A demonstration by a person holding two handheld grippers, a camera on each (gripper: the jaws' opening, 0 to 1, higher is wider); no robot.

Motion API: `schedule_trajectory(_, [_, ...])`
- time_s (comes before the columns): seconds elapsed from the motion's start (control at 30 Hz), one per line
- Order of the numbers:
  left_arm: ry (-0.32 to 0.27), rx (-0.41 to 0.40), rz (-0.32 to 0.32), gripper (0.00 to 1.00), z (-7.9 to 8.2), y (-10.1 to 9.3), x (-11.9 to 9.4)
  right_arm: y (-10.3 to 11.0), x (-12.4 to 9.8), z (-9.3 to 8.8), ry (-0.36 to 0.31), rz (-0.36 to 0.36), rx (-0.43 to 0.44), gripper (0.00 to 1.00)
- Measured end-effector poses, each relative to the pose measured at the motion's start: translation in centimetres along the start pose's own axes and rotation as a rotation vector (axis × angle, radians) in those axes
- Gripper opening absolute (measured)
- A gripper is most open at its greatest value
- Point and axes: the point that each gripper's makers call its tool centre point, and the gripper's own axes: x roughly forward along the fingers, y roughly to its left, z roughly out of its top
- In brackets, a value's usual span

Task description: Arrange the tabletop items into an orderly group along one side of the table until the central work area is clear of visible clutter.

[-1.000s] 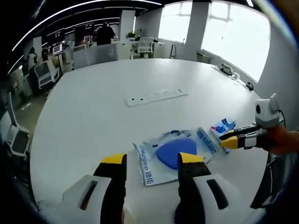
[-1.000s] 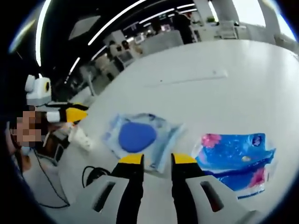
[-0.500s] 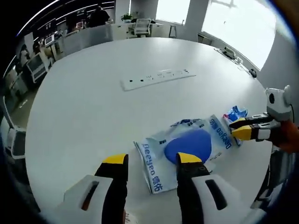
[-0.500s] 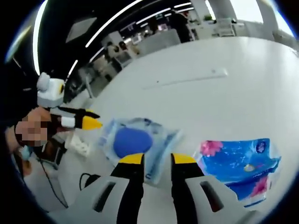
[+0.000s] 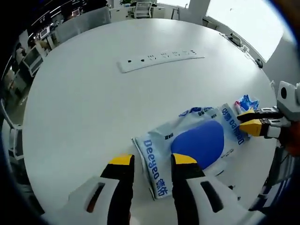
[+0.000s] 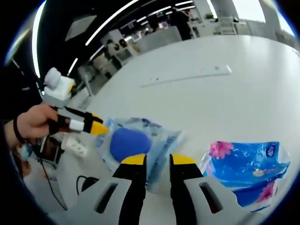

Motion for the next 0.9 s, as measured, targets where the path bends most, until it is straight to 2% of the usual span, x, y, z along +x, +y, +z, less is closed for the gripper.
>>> schedule_trajectory(0.07, [0.008,-0.002,-0.003,0.23,-0.3,-0.1,0.2,-0.2,0.1,-0.5,0.02,-0.011,-0.008,0.15])
schedule_trajectory(0.2, [0.026,0.0,0.017,0.04,-0.7,-0.1,0.3,-0.4,0.0,-0.8,0.024,-0.02,-0.013,0.05])
schedule_trajectory(0.27, [0.02,-0.007,0.01,0.0,-0.6,-0.5,0.2,-0.4,-0.1,-0.8,0.022,-0.024,-0.014,0.03])
schedule_trajectory(0.37, [0.025,0.009,0.019,0.0,-0.6,-0.8,0.0,-0.4,-0.2,-0.7,0.014,-0.025,-0.01,0.01])
schedule_trajectory(0.53, [0.011,-0.013,0.001,0.0,-0.6,-1.6,-0.7,-0.4,-0.8,-0.4,0.003,-0.031,-0.013,0.0])
schedule_trajectory(0.67, [-0.012,-0.024,0.005,0.0,-0.5,-2.1,-2.2,0.0,-1.8,0.2,-0.023,-0.025,-0.015,0.0])
schedule_trajectory(0.9, [-0.017,-0.028,0.021,0.0,-1.7,-2.4,-4.1,1.4,-2.9,0.1,-0.031,-0.001,-0.057,0.0])
